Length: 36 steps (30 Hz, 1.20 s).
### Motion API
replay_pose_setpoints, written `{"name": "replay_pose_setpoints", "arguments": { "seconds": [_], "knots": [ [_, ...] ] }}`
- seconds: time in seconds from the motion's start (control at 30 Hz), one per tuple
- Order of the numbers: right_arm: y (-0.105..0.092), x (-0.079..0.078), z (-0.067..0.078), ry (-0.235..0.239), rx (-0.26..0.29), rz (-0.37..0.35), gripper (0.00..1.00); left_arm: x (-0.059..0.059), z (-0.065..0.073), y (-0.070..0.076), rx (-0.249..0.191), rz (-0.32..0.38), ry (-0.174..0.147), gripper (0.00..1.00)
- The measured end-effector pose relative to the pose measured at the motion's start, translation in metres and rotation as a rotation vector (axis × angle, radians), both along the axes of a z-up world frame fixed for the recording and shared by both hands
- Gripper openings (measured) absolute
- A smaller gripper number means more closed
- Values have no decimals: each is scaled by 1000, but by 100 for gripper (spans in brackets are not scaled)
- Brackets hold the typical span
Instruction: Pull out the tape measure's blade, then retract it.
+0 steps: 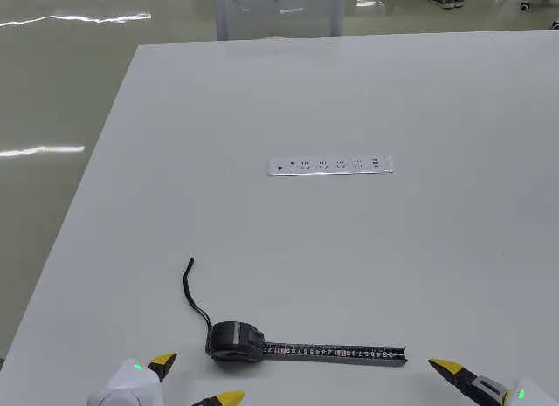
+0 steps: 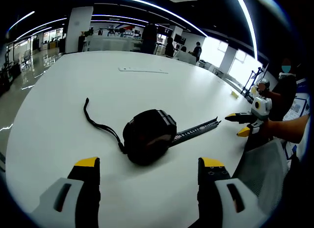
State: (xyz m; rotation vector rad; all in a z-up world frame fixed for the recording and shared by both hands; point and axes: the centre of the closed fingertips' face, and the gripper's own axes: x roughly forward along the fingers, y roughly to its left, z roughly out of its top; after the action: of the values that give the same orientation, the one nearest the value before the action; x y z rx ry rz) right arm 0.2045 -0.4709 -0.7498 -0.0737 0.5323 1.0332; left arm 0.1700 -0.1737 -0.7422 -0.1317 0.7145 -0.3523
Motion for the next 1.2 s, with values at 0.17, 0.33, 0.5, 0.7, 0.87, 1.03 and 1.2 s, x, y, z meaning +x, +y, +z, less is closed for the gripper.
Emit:
{"name": "replay_pose_setpoints", "arguments": {
  "seconds": [0.17,0.33,0.5,0.7,0.87,1.03,1.2],
  "knots": [
    [1,2,-4,0,-7,12,61,4,-1,-5,-13,11,3,81],
    [4,5,-6,-1,-8,16,60,9,0,-5,-23,41,2,81],
    [6,8,-8,-4,-9,26,59,12,-2,-4,-25,67,8,83],
    [9,12,-6,-10,-12,35,59,16,-1,-3,-23,98,7,84],
    [10,16,-6,-14,-13,40,58,17,-3,-7,-16,110,12,84],
    [13,19,-7,-19,-14,47,58,19,-3,-8,-20,132,11,84],
    [16,21,-7,-20,-15,52,57,23,-2,-3,-14,170,3,84]
  ]
}}
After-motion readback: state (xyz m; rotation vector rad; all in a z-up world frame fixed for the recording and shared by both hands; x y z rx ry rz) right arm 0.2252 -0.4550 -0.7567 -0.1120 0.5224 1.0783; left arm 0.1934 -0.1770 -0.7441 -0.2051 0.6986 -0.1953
